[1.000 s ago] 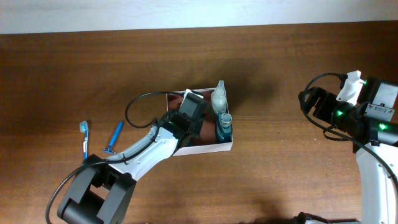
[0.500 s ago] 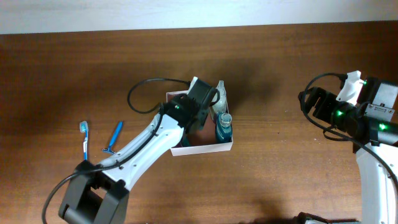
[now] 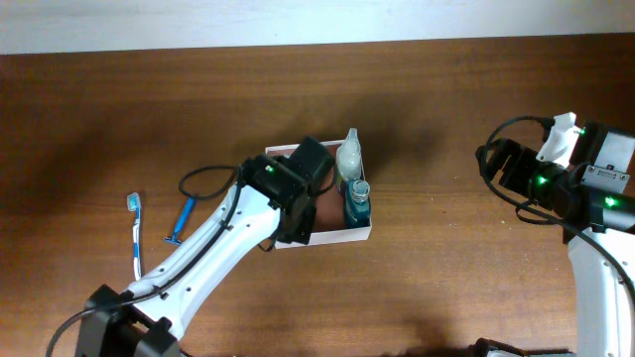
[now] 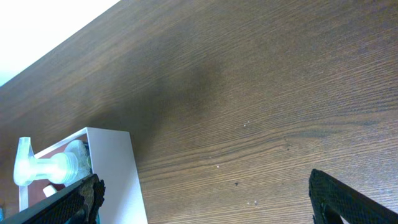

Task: Pack container
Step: 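Lower the toothpaste tube into the box beside the Dettol bar and release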

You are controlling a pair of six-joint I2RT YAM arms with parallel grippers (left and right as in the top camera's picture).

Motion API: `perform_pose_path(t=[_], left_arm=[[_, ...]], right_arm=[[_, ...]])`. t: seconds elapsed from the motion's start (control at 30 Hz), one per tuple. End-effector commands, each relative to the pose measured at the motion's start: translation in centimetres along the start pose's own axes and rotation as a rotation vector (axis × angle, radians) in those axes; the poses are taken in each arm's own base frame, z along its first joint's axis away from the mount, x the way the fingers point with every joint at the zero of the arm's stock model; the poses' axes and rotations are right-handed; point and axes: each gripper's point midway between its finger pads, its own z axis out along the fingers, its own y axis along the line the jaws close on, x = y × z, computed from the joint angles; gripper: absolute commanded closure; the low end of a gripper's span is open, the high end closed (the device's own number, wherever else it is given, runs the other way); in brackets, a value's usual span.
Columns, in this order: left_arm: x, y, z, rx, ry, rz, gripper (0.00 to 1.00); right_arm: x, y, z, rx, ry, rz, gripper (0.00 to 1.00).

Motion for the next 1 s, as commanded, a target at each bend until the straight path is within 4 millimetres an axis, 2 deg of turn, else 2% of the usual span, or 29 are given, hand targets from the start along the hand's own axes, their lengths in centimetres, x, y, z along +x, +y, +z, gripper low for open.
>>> perform_pose_path(t=[0.0,0.13,0.33,0.53,0.7,0.87,0.97], left_arm=[[1.7,-0.1,1.3,0.018,0.046,-0.030,0.99],[2.7,-0.7,2.3,0.051,0.080,-0.032,1.00],[1.7,-1.1,2.4,0.069,0.039,-0.035,0.99],[1.6,-0.7,2.6,0.047,0.032,-0.035,1.00],[2.2,-0.3,3.5,0.029,0.044,-0.034,0.99],[1.4,0.7,3.7,-0.032,0.002,-0.035,0.99],[0.1,0.8,3.6,-0.047,-0.055,-0.042,1.00]], right_arm=[[-0.7,0.0,-0.3,0.006,-0.019,-0.007,0.02],[-0.7,0.0,-0.3,0.006,-0.019,-0.007,0.02],[-0.7,0.0,-0.3,0.006,-0.019,-0.007,0.02],[-0.7,0.0,-0.3,0.006,-0.019,-0.007,0.02],[-0.7,0.0,-0.3,0.006,-0.019,-0.007,0.02],[-0.7,0.0,-0.3,0.006,-0.019,-0.007,0.02],[-0.7,0.0,-0.3,0.006,-0.019,-0.007,0.02]])
